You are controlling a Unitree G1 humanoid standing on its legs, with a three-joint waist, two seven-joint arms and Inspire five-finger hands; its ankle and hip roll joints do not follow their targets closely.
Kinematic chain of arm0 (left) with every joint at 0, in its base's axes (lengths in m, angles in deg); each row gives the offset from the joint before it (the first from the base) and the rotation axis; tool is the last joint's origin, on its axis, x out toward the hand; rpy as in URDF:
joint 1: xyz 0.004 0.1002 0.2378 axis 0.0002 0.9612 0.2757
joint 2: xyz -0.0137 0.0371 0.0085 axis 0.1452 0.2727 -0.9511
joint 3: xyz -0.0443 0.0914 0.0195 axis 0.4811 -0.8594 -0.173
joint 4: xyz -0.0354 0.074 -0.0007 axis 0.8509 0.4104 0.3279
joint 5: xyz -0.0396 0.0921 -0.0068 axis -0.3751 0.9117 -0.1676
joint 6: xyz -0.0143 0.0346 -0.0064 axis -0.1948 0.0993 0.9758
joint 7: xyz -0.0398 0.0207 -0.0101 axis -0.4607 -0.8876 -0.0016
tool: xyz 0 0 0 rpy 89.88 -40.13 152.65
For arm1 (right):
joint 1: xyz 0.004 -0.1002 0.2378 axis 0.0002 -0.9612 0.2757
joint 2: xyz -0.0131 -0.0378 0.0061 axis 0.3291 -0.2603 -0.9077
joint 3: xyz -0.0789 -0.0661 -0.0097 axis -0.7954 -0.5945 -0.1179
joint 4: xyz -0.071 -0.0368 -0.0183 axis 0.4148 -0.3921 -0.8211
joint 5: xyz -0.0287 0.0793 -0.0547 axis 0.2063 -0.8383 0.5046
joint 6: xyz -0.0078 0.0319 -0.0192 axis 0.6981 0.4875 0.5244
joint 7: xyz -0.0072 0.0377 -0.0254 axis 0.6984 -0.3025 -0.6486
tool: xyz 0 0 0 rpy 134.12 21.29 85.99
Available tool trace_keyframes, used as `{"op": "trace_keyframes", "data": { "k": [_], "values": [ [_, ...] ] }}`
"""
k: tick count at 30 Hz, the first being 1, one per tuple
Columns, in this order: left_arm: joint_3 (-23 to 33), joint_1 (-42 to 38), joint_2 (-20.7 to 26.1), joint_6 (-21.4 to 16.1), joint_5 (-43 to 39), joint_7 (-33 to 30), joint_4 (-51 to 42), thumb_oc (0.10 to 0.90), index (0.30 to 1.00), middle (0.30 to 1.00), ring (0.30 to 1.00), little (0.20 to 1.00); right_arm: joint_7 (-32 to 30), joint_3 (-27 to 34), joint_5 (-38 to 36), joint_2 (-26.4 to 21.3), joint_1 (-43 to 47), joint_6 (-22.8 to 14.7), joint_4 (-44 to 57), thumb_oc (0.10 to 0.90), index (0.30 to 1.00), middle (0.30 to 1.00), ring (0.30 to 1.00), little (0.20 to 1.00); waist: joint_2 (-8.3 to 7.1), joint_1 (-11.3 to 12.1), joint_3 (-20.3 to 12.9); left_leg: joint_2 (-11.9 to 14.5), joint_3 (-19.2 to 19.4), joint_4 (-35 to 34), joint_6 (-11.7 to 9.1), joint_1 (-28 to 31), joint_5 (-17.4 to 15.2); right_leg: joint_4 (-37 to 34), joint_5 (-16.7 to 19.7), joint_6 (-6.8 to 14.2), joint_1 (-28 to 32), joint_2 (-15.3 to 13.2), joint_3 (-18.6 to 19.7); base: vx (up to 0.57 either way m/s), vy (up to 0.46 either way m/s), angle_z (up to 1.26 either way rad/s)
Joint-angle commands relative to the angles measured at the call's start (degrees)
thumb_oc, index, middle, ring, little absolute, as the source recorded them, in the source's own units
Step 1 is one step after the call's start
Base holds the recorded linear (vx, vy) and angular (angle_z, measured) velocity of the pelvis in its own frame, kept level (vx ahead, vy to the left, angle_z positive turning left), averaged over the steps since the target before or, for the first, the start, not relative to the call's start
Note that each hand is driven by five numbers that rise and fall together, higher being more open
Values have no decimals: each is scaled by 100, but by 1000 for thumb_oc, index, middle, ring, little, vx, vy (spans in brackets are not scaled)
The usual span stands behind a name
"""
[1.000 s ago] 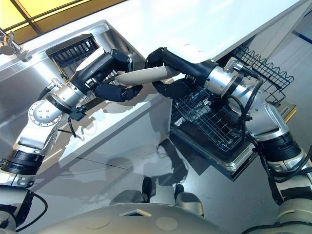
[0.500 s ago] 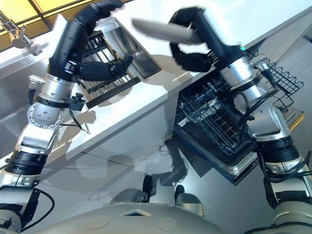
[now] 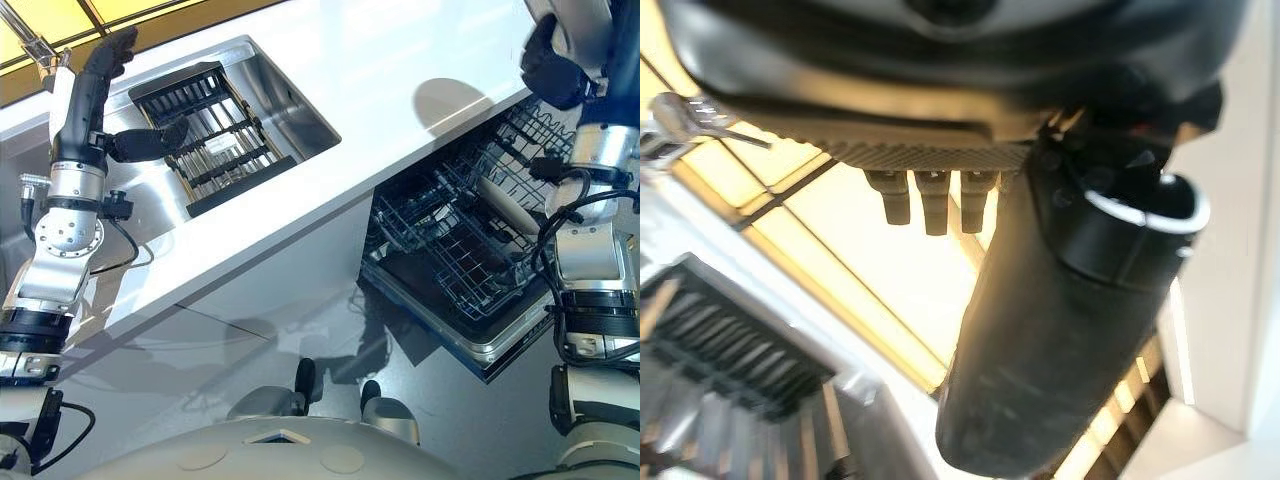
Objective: Pick up plates and place into dishwasher.
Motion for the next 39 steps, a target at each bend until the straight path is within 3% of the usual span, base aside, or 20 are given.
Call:
{"op": "trace_keyframes", "data": {
  "k": [1, 10, 16, 24, 27, 32, 39],
  "values": [
    [460, -123, 35, -314, -252, -388, 163, 800, 900, 900, 900, 900, -576, 616, -571, -257, -102, -304, 90, 100, 300, 300, 300, 200, 230, -74, -814, -86, 395, 5, 16, 378, -954, 466, -564, 104, -322, 404, -6, 60, 14, -5],
    [791, 443, -470, -217, 66, -512, -49, 800, 900, 900, 900, 900, 835, 618, -628, 696, -1355, -927, 667, 100, 300, 300, 300, 200, 340, -277, -658, -46, 464, 5, 53, 348, -928, 591, -599, 102, -447, 379, 28, 36, 20, -10],
    [1033, 833, -718, -136, 263, -708, -227, 800, 900, 900, 900, 900, 1664, 528, -418, 1158, -1969, -1118, 1265, 100, 300, 300, 300, 200, 406, -416, -537, -30, 487, 5, 55, 287, -879, 729, -630, 99, -585, 354, 34, 13, 31, -8],
    [1178, 1087, -887, -64, 281, -926, -219, 800, 900, 900, 900, 900, 2024, 319, -101, 1130, -2233, -1379, 1851, 100, 300, 300, 300, 200, 490, -451, -416, -51, 431, 6, 44, 181, -799, 862, -652, 96, -743, 334, 35, 4, 33, 0],
    [1209, 1151, -923, -108, 229, -924, -158, 800, 900, 900, 900, 900, 2261, 181, -14, 1135, -2271, -1085, 1807, 100, 300, 300, 300, 200, 507, -418, -384, -67, 408, 20, 26, 143, -777, 900, -665, 96, -773, 318, 9, 3, 32, 3],
    [1249, 1267, -931, -192, 79, -871, -171, 800, 900, 900, 900, 900, 2804, -238, 35, 1165, -2350, 56, 1149, 100, 300, 300, 300, 200, 485, -314, -355, -80, 353, 17, -10, 133, -764, 923, -705, 104, -754, 278, -93, 1, 18, 7],
    [888, 1119, -939, -70, -17, -938, -183, 800, 900, 900, 900, 900, 2309, -1067, 483, 1193, -1946, 1140, -341, 100, 300, 300, 300, 200, 471, -94, -287, -81, 251, 43, -54, 143, -710, 975, -713, 90, -685, 250, -244, 3, 8, 10]
  ]
}}
